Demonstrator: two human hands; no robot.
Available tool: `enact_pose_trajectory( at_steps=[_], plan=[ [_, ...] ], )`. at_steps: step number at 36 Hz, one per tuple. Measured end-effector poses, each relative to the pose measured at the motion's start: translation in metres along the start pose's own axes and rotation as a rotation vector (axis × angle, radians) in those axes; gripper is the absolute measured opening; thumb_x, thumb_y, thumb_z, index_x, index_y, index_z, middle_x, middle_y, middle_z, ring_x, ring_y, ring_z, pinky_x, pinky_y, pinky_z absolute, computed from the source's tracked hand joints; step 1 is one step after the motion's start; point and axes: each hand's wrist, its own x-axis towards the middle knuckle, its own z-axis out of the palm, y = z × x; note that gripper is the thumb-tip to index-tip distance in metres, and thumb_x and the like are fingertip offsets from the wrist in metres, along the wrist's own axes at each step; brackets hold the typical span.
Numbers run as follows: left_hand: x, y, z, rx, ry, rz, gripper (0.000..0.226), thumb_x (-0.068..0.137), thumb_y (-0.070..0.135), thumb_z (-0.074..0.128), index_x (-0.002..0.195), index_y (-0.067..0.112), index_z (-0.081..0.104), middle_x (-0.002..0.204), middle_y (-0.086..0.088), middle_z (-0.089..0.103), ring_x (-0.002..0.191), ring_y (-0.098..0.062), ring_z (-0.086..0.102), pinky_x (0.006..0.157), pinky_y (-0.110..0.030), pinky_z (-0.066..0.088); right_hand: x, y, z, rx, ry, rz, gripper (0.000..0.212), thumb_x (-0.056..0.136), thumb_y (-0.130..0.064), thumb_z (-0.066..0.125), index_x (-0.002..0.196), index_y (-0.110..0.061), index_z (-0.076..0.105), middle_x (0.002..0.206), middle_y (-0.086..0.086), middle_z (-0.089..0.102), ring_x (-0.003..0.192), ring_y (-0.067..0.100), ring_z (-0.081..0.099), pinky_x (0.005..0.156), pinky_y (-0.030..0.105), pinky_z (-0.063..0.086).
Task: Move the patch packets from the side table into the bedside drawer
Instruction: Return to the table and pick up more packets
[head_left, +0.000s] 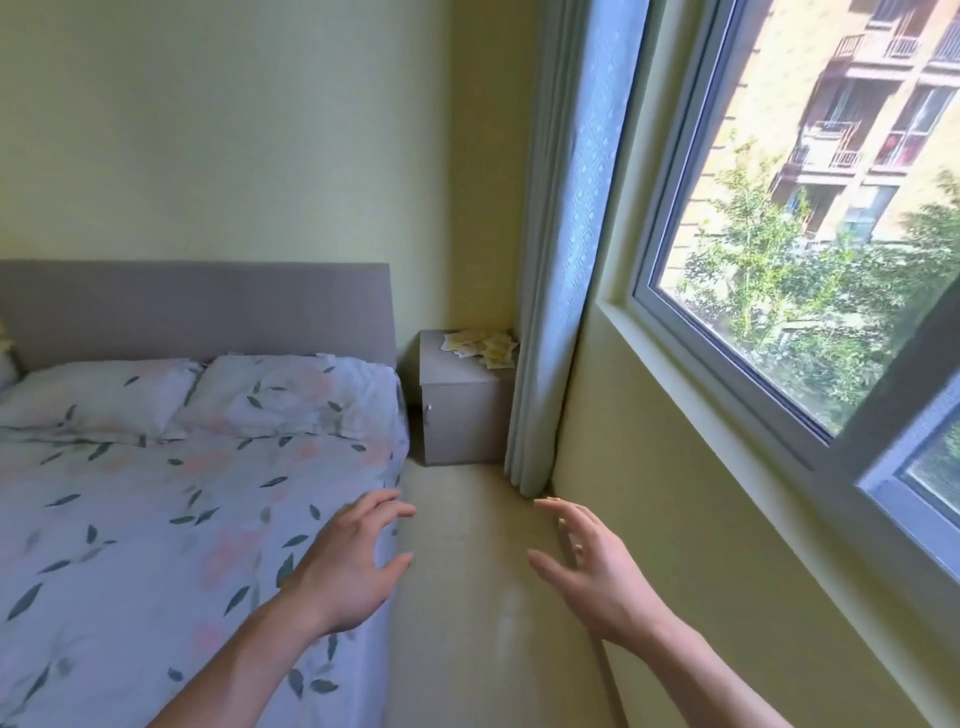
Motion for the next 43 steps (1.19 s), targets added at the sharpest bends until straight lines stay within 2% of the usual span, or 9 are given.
enact_pose_trajectory(
  at_steps=[6,12,16,17,20,26,35,40,43],
  plan=[
    [0.124,0.012,-0.002,-0.008,-0.009,0.056,0.046,0.091,0.043,0.063,0.135,0.041,0.052,0.152,0.021,0.033,0.139,-0.005,0.036,0.116,-0.024,0.029,0.115,0.033,-0.021,0.0,0.001,0.014,0.054,0.088,-0.041,0.068,0.138,-0.039,0.049,0.136,-0.028,0.045,0.126,-0.006,0.044,0.113,0.025,0.038],
    [0.242,0.008,-0.001,-0.001,0.012,0.018,0.044,0.091,0.041,0.065,0.134,0.039,0.054,0.151,0.021,0.034,0.138,-0.006,0.038,0.116,-0.022,0.027,0.237,0.062,-0.037,0.022,-0.045,-0.008,0.054,0.09,-0.039,0.069,0.14,-0.035,0.049,0.136,-0.025,0.046,0.122,-0.009,0.044,0.109,0.014,0.034],
    [0.309,0.006,-0.003,0.006,0.013,-0.055,0.045,0.093,0.04,0.064,0.137,0.039,0.051,0.154,0.021,0.032,0.14,-0.006,0.035,0.116,-0.021,0.026,0.321,0.08,-0.05,0.022,-0.097,-0.022,0.054,0.09,-0.039,0.069,0.14,-0.035,0.049,0.137,-0.024,0.046,0.119,-0.009,0.045,0.097,0.0,0.03],
    [0.324,0.004,-0.004,-0.003,0.015,-0.079,0.045,0.094,0.041,0.063,0.137,0.04,0.05,0.155,0.022,0.03,0.141,-0.006,0.034,0.117,-0.023,0.026,0.342,0.084,-0.053,0.022,-0.117,-0.025,0.054,0.089,-0.039,0.068,0.14,-0.036,0.049,0.137,-0.024,0.046,0.12,-0.008,0.045,0.098,0.001,0.031],
    [0.366,-0.004,-0.009,-0.019,0.049,-0.119,0.045,0.094,0.041,0.063,0.137,0.041,0.049,0.157,0.022,0.027,0.144,-0.005,0.03,0.117,-0.021,0.023,0.406,0.087,-0.059,-0.01,-0.156,-0.07,0.056,0.089,-0.04,0.068,0.14,-0.035,0.048,0.14,-0.022,0.046,0.129,-0.003,0.044,0.111,0.018,0.035],
    [0.433,-0.043,-0.019,-0.037,0.079,-0.215,0.043,0.094,0.042,0.063,0.135,0.043,0.049,0.157,0.022,0.025,0.146,-0.006,0.026,0.118,-0.024,0.021,0.518,0.072,-0.049,-0.038,-0.238,-0.115,0.056,0.089,-0.038,0.068,0.142,-0.031,0.048,0.137,-0.021,0.046,0.13,-0.001,0.044,0.11,0.014,0.029],
    [0.57,-0.133,-0.029,-0.059,0.072,-0.285,0.047,0.093,0.043,0.065,0.137,0.04,0.049,0.159,0.019,0.026,0.145,-0.007,0.03,0.119,-0.029,0.027,0.681,0.075,-0.007,-0.069,-0.309,-0.094,0.059,0.089,-0.044,0.066,0.144,-0.033,0.046,0.145,-0.016,0.045,0.133,0.005,0.044,0.112,0.023,0.036],
    [0.654,-0.169,-0.037,-0.054,0.031,-0.263,0.048,0.092,0.036,0.066,0.137,0.037,0.051,0.158,0.016,0.029,0.145,-0.008,0.031,0.119,-0.026,0.027,0.758,0.084,0.009,-0.067,-0.312,-0.002,0.057,0.088,-0.044,0.066,0.141,-0.035,0.047,0.138,-0.015,0.046,0.124,0.017,0.057,0.104,0.035,0.049],
    [0.712,-0.18,-0.039,-0.024,-0.017,-0.212,0.046,0.092,0.035,0.063,0.137,0.036,0.051,0.156,0.016,0.031,0.143,-0.006,0.033,0.114,-0.02,0.026,0.8,0.091,0.014,-0.064,-0.276,0.012,0.058,0.088,-0.041,0.067,0.142,-0.034,0.047,0.14,-0.016,0.047,0.129,0.006,0.046,0.109,0.025,0.04]
  ],
)
